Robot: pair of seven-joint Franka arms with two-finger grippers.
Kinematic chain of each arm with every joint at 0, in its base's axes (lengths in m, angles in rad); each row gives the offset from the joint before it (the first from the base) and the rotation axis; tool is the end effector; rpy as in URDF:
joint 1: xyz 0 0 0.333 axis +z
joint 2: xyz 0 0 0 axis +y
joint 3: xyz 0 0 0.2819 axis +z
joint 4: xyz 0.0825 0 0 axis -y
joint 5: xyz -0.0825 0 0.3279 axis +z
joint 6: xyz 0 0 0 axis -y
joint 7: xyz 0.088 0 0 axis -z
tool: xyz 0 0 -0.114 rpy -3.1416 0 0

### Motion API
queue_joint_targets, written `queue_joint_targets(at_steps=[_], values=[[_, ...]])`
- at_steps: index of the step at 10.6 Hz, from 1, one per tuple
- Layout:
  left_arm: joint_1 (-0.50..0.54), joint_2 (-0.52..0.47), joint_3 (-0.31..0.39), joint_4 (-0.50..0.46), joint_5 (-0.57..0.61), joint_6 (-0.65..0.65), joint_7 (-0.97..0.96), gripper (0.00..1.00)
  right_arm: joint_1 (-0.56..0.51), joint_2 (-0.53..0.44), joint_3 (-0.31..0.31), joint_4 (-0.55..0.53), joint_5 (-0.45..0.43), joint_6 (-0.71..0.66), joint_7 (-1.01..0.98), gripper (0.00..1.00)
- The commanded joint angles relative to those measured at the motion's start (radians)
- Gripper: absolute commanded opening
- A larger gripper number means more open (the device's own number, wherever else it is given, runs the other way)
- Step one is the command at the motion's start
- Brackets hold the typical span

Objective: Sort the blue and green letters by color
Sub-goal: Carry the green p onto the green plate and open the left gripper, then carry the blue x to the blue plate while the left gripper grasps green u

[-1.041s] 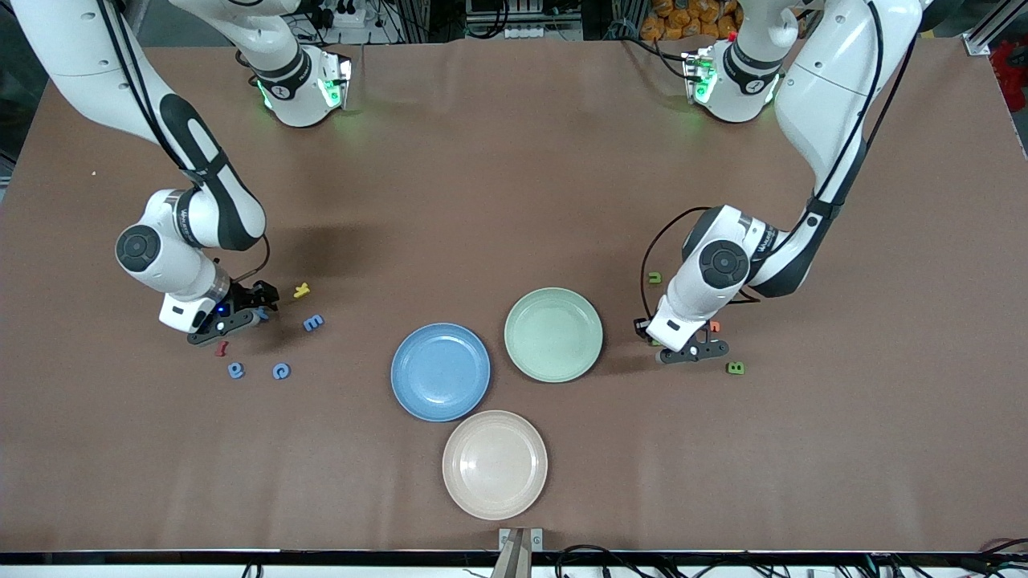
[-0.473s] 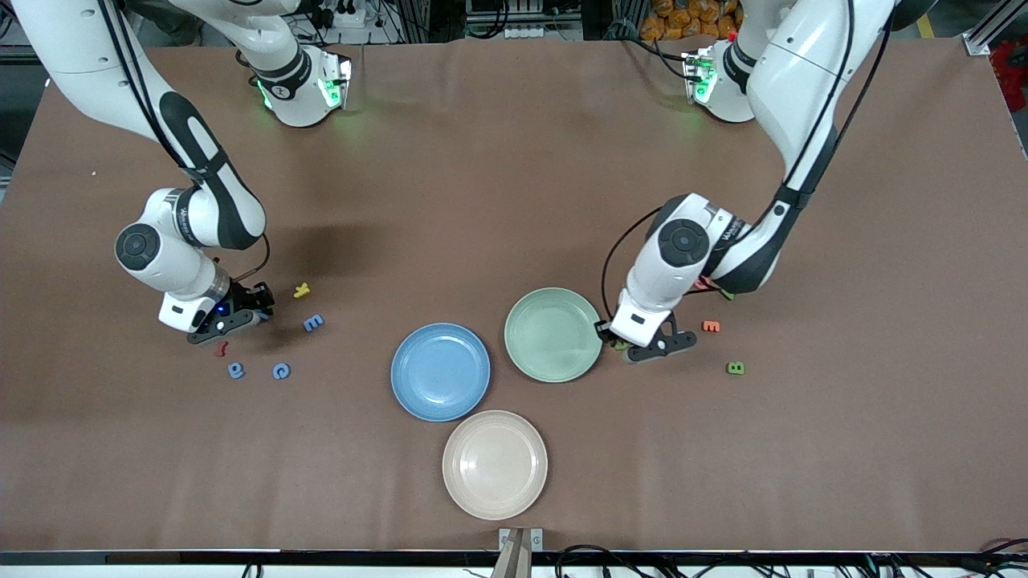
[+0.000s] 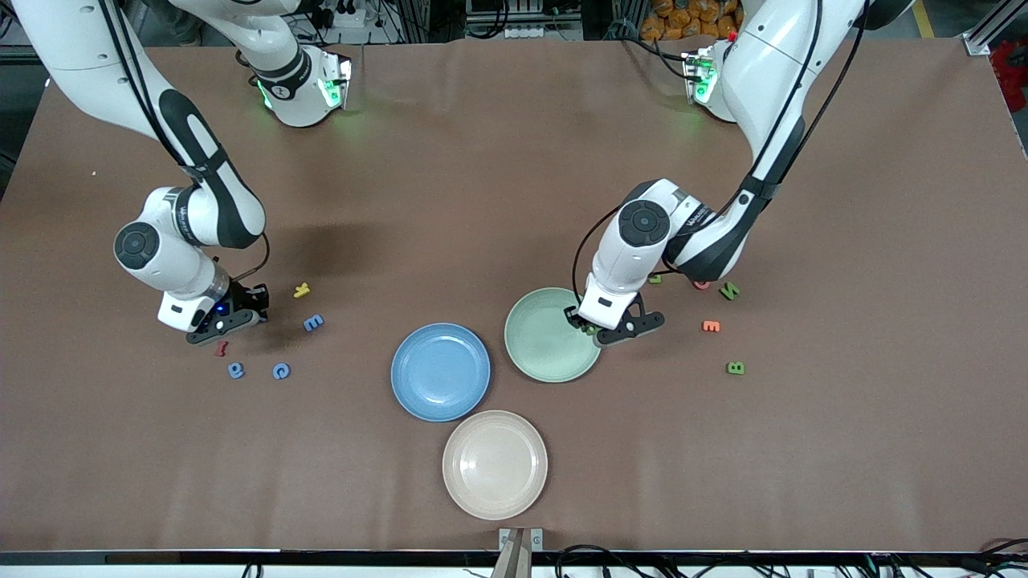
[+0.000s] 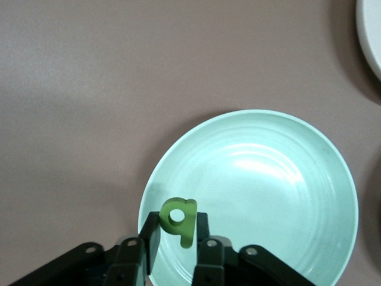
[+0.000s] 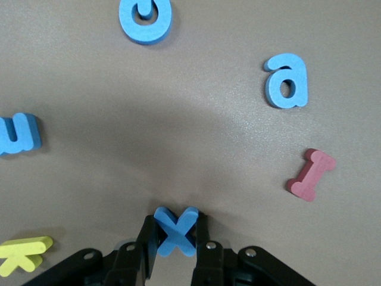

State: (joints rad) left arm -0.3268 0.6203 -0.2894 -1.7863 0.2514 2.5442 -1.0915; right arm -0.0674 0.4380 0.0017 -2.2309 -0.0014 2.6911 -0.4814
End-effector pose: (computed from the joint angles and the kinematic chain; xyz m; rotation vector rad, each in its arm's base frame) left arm 0.5114 -0.3451 0.2394 2.9603 0.5145 0.1661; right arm 0.5064 -0.0333 0.1869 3.0677 0.6487 0.0336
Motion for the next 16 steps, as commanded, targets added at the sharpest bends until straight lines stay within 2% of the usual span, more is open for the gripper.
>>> queue_joint_targets(at_steps=[1,3,4,5,7,9,10,12,14,16], values=[[-0.003,-0.010,0.013,0.007,0.029,-0.063,-0.060,1.00,0.009,-0.032,0.003,-0.029,-0.005,-0.005,0.038,0.08],[0.009,-0.025,0.013,-0.001,0.034,-0.133,-0.029,1.00,0.014,-0.059,0.004,0.005,-0.003,-0.097,0.056,0.03],[0.014,-0.039,0.013,-0.020,0.032,-0.143,0.011,1.00,0.029,-0.082,0.006,0.035,-0.005,-0.184,0.102,0.02],[0.031,-0.060,0.015,-0.054,0.034,-0.145,0.033,1.00,0.053,-0.100,0.004,0.069,-0.005,-0.261,0.160,0.02],[0.055,-0.109,0.013,-0.123,0.057,-0.142,0.108,1.00,0.099,-0.108,0.004,0.118,-0.003,-0.313,0.257,0.02],[0.077,-0.152,0.013,-0.209,0.094,-0.090,0.125,1.00,0.141,-0.099,0.006,0.193,-0.002,-0.381,0.364,0.00],[0.093,-0.186,0.012,-0.284,0.123,-0.017,0.125,1.00,0.170,-0.094,0.006,0.229,0.003,-0.411,0.423,0.00],[0.132,-0.241,0.007,-0.405,0.173,0.050,0.140,1.00,0.236,-0.058,0.004,0.308,0.090,-0.427,0.490,0.00],[0.143,-0.241,0.004,-0.429,0.174,0.053,0.182,1.00,0.285,-0.007,0.004,0.397,0.135,-0.427,0.562,0.00],[0.144,-0.240,-0.005,-0.465,0.172,0.095,0.174,1.00,0.339,0.059,0.004,0.486,0.136,-0.427,0.676,0.00]])
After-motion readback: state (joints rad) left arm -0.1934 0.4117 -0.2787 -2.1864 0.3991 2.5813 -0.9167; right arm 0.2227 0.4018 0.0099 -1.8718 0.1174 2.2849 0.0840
